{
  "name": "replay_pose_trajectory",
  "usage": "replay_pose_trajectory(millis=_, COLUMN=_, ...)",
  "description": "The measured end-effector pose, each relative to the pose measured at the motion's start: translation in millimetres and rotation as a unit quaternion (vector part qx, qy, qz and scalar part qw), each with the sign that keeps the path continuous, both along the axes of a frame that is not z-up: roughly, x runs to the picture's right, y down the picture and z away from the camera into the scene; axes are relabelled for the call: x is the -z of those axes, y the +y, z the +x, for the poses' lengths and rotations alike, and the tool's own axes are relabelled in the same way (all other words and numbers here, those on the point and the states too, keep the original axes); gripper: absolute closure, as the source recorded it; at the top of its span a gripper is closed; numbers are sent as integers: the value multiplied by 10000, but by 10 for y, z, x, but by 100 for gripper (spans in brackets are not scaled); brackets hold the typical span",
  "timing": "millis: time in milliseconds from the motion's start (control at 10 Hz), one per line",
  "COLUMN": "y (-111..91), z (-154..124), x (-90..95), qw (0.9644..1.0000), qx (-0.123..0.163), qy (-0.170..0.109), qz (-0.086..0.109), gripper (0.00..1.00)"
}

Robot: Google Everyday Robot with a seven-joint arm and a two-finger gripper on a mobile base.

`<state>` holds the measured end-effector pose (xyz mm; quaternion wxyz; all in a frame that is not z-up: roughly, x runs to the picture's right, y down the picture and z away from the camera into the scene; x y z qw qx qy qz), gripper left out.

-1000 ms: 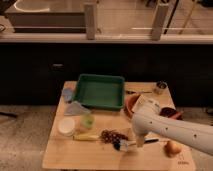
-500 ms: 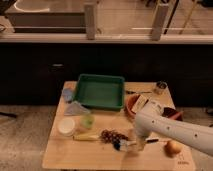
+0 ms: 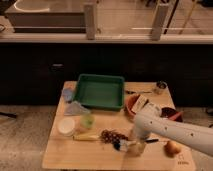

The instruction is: Wipe tray with brush

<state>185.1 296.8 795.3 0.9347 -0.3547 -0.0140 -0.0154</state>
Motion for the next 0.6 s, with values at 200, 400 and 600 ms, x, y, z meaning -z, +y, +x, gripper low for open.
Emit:
replay_pose_trajectory(millis=200, y=26, z=10, x=-30, qw=10000, qx=6, qy=26, qz=-48, gripper=47)
replay_pose_trajectory(millis=400, y=-22, z=19, x=0, qw=10000, qx=8, qy=30, qz=-26, gripper=69)
replay_pose_trajectory(millis=600, y=-79, z=13, x=40, qw=10000, qx=-5, qy=26, qz=-17, gripper=89)
